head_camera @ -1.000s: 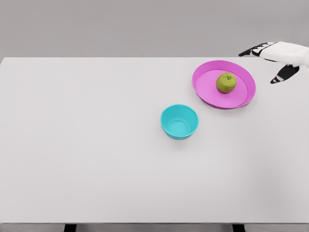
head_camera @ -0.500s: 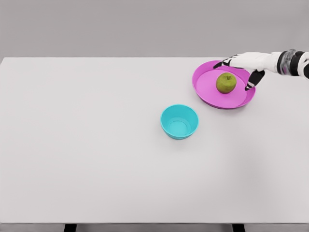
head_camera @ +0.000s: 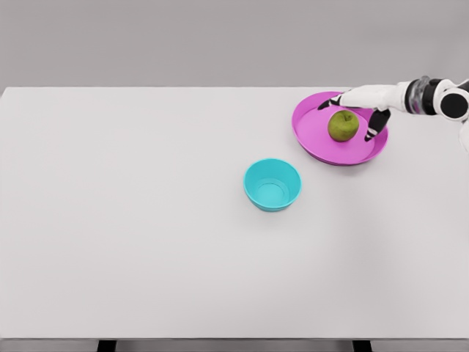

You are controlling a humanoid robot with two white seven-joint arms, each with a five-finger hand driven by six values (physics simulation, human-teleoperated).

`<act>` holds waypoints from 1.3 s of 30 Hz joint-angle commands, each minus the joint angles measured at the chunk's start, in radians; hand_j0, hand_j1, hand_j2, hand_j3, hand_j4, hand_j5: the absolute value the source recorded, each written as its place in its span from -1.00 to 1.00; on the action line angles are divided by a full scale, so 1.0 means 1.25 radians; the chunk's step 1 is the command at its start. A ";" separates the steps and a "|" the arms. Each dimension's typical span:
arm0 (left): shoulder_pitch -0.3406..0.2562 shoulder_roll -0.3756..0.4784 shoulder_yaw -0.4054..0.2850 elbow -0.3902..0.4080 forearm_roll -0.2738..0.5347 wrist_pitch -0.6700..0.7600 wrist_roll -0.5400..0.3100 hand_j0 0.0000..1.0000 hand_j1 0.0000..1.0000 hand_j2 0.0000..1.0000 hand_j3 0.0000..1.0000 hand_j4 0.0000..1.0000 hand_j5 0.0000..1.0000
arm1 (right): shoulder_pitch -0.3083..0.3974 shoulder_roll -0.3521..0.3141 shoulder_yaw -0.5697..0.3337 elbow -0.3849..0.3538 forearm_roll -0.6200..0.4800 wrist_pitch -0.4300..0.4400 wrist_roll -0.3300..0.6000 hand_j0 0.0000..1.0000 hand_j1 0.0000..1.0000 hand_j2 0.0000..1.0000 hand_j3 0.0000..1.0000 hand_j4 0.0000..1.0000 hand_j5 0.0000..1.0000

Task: Put the apple from the pink plate into the blue bowl with your right arm

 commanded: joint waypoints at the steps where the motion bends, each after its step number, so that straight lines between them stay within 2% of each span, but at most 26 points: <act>1: 0.000 0.000 0.000 0.000 0.000 0.000 0.000 1.00 1.00 1.00 1.00 1.00 1.00 | -0.002 0.016 0.006 0.022 0.000 0.002 0.000 1.00 1.00 1.00 1.00 1.00 1.00; 13: 0.000 0.000 0.000 0.000 0.000 0.000 0.001 1.00 1.00 1.00 1.00 1.00 1.00 | -0.004 0.017 0.022 0.032 0.004 0.002 0.000 1.00 1.00 1.00 1.00 1.00 1.00; 15: 0.000 0.000 0.000 0.000 0.000 0.000 0.000 1.00 1.00 1.00 1.00 1.00 1.00 | -0.004 0.019 0.022 0.037 0.004 0.002 0.000 0.78 0.78 0.78 0.78 0.78 0.78; 16: 0.000 0.000 0.000 0.000 0.000 0.000 0.000 1.00 1.00 1.00 1.00 1.00 1.00 | -0.004 0.017 0.022 0.037 0.004 0.002 0.000 0.59 0.59 0.59 0.59 0.59 0.59; 17: 0.000 0.000 0.000 0.000 0.000 0.000 0.000 1.00 1.00 1.00 1.00 1.00 1.00 | -0.004 0.017 0.022 0.037 0.004 0.002 0.000 0.55 0.55 0.55 0.55 0.55 0.55; 22: 0.000 0.000 0.000 0.000 0.000 0.000 0.000 1.00 1.00 1.00 1.00 1.00 1.00 | -0.004 0.017 0.033 0.037 0.005 0.002 0.000 0.06 0.06 0.06 0.06 0.06 0.06; 25: 0.000 0.000 0.000 0.000 0.000 0.000 0.000 1.00 1.00 1.00 1.00 1.00 1.00 | -0.004 0.017 0.033 0.037 0.005 0.002 0.000 -0.08 -0.08 -0.08 -0.08 -0.08 -0.08; 39: 0.000 0.000 0.000 0.000 0.000 0.000 0.000 1.00 1.00 1.00 1.00 1.00 1.00 | -0.009 0.005 0.019 0.000 0.003 0.002 0.000 -0.09 -0.09 -0.09 -0.09 -0.09 -0.09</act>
